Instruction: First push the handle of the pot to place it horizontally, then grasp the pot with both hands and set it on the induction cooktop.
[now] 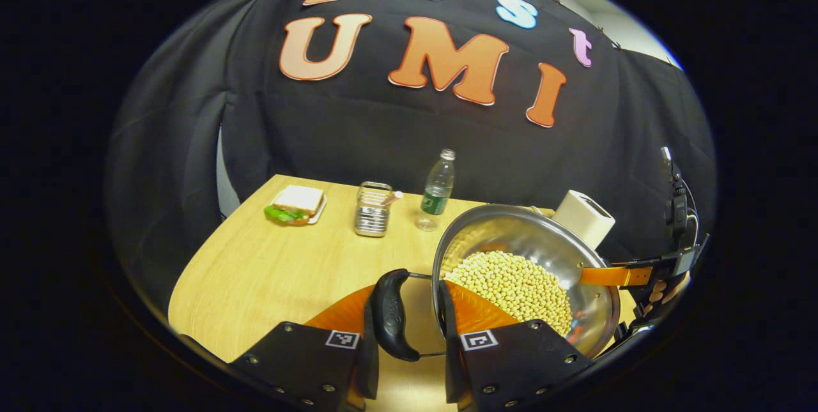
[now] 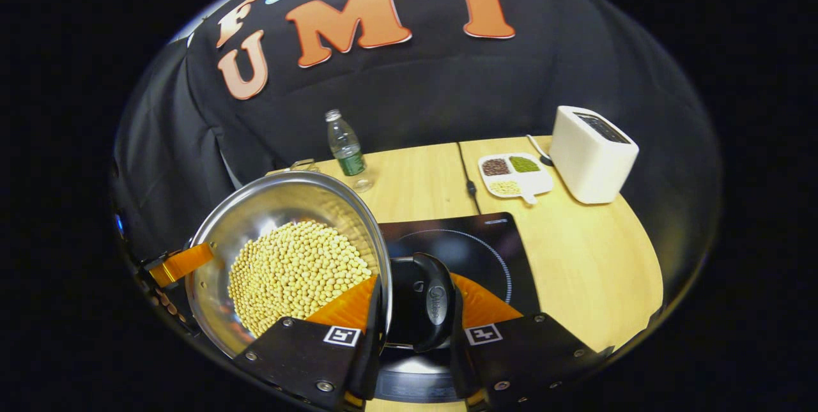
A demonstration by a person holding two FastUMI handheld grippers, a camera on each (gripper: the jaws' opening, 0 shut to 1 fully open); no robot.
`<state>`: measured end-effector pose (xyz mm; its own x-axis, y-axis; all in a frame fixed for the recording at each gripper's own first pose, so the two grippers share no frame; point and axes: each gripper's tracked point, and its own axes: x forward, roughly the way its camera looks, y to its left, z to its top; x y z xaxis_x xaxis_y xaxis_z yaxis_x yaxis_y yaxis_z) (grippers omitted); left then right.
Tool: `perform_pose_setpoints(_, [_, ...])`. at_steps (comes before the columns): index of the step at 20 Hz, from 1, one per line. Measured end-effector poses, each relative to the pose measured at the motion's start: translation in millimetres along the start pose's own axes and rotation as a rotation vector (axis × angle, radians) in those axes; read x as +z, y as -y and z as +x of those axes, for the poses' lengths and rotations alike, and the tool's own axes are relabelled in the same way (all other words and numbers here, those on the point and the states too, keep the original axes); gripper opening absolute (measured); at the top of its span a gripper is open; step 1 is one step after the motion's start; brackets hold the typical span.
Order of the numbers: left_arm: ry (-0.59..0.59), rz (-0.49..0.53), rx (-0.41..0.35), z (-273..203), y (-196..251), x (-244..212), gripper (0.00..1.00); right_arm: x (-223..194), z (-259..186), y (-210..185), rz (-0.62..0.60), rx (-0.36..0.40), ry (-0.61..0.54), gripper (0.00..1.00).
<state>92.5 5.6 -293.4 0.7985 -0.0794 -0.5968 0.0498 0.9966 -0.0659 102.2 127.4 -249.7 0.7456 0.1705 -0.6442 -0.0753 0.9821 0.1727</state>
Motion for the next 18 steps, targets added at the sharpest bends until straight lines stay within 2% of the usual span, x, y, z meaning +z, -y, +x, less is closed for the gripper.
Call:
perform_pose_setpoints(8, [-0.073, 0.034, -0.083, 32, 89, -22, 0.42, -11, -12, 89, 0.065, -0.081, -0.022, 0.45])
perform_pose_setpoints(18, [-0.158, 0.037, -0.126, 73, 143, -58, 0.41, -32, -5, 145, 0.1, -0.138, -0.067, 0.45])
